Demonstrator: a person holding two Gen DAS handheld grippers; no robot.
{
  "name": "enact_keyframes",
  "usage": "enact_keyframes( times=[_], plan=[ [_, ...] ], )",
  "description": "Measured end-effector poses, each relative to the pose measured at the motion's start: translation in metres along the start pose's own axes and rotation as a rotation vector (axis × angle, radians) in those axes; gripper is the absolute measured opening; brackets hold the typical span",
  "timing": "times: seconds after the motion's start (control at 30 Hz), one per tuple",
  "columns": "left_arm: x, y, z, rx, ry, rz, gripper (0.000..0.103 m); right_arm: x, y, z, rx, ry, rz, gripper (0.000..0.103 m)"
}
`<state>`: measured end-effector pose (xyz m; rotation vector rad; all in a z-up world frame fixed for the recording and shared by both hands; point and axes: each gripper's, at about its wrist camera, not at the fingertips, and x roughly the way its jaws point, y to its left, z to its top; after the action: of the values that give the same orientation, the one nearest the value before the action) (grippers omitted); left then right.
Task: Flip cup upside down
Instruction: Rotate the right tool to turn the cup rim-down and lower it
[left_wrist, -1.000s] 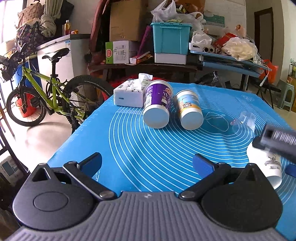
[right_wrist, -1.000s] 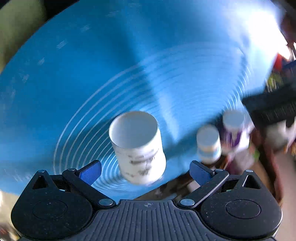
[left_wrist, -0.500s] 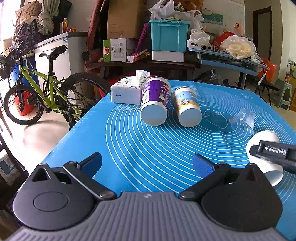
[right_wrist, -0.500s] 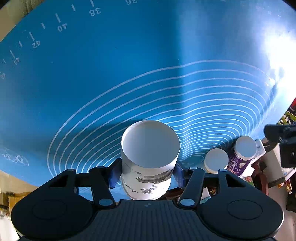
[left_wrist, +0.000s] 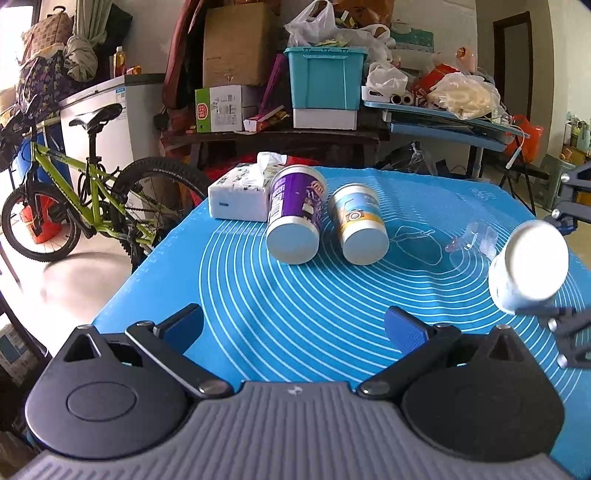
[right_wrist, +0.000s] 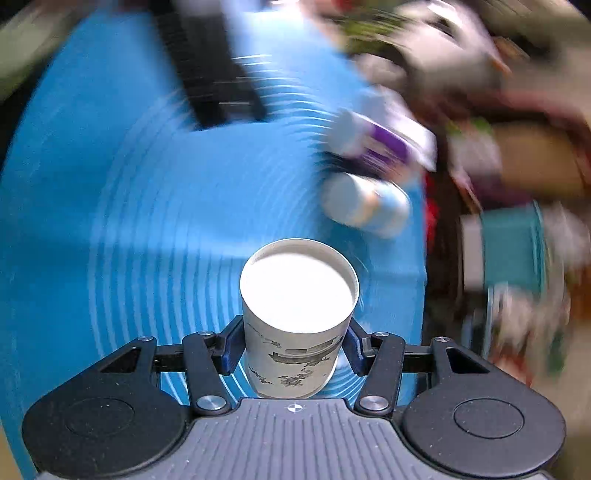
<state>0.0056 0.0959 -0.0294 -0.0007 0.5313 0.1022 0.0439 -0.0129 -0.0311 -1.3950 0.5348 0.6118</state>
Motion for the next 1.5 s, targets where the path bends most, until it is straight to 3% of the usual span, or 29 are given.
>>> enact_keyframes(
  times=[0.17,0.4,0.47,0.63,0.83,0.93,1.13,1.27,1.5],
  plan=[
    [0.0,-0.006,0.001,0.014,-0.002,-0.008,0.103,0.001,-0.02,-0.026,0.459,-0.053,-0.062,0.051],
    [0.0,-0.021,-0.001,0.054,0.003,-0.034,0.103,0.007,-0.033,-0.081,1.173,-0.117,-0.019,0.051],
    [-0.001,-0.025,-0.002,0.064,0.001,-0.045,0.103,0.016,-0.025,-0.088,1.302,-0.105,-0.016,0.051],
    [-0.006,-0.033,-0.004,0.102,-0.017,-0.056,0.103,0.031,-0.008,-0.087,1.377,-0.08,-0.078,0.05],
    [-0.006,-0.035,-0.004,0.091,0.0,-0.073,0.103,0.033,-0.007,-0.095,1.44,-0.11,-0.072,0.052],
    [-0.009,-0.038,-0.004,0.096,-0.003,-0.074,0.102,0.035,-0.01,-0.098,1.45,-0.114,-0.063,0.056],
    [-0.017,-0.038,-0.001,0.091,-0.009,-0.078,0.103,0.022,-0.011,-0.098,1.443,-0.126,-0.073,0.081],
    [-0.025,-0.037,0.0,0.087,-0.015,-0.068,0.102,0.001,-0.007,-0.095,1.408,-0.136,-0.093,0.088],
    [-0.039,-0.038,-0.004,0.091,-0.014,-0.078,0.103,-0.038,0.011,-0.104,1.456,-0.171,-0.046,0.089]
  ],
)
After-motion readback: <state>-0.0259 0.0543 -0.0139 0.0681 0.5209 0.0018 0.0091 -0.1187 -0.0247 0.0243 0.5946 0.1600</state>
